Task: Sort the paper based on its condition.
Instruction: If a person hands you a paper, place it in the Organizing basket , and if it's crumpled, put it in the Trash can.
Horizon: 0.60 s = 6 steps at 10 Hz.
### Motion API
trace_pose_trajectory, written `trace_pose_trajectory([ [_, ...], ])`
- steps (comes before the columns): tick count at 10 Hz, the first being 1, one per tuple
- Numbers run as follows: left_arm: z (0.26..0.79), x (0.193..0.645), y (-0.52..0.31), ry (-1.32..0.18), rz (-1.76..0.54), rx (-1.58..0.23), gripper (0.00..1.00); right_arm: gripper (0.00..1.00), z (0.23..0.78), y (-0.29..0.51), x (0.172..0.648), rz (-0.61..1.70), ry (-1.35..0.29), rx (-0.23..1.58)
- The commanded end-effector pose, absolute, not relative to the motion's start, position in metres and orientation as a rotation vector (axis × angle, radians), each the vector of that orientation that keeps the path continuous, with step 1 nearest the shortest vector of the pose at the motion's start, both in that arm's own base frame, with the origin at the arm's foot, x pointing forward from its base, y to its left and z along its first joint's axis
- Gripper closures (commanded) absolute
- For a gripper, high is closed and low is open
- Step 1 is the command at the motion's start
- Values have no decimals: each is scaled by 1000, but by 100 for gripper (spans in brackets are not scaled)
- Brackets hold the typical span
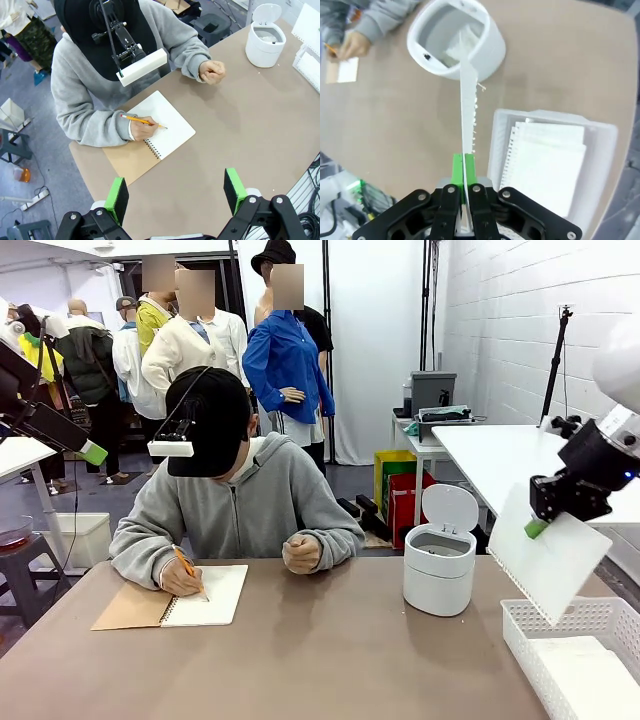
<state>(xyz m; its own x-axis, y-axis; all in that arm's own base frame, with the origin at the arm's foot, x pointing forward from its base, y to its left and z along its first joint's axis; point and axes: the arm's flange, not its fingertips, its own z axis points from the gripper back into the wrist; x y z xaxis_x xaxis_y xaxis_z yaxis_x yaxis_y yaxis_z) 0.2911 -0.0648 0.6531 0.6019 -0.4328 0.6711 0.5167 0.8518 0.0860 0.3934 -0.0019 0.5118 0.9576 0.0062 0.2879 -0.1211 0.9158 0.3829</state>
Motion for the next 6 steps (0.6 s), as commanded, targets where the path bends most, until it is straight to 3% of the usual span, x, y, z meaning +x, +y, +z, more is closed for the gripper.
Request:
trace_pose_trajectory([
  [1,654,291,-65,-747,-551,-121,0,100,521,8,398,89,-308,397],
  [6,654,291,-65,-747,-551,-121,0,100,520,6,395,88,-301,408],
])
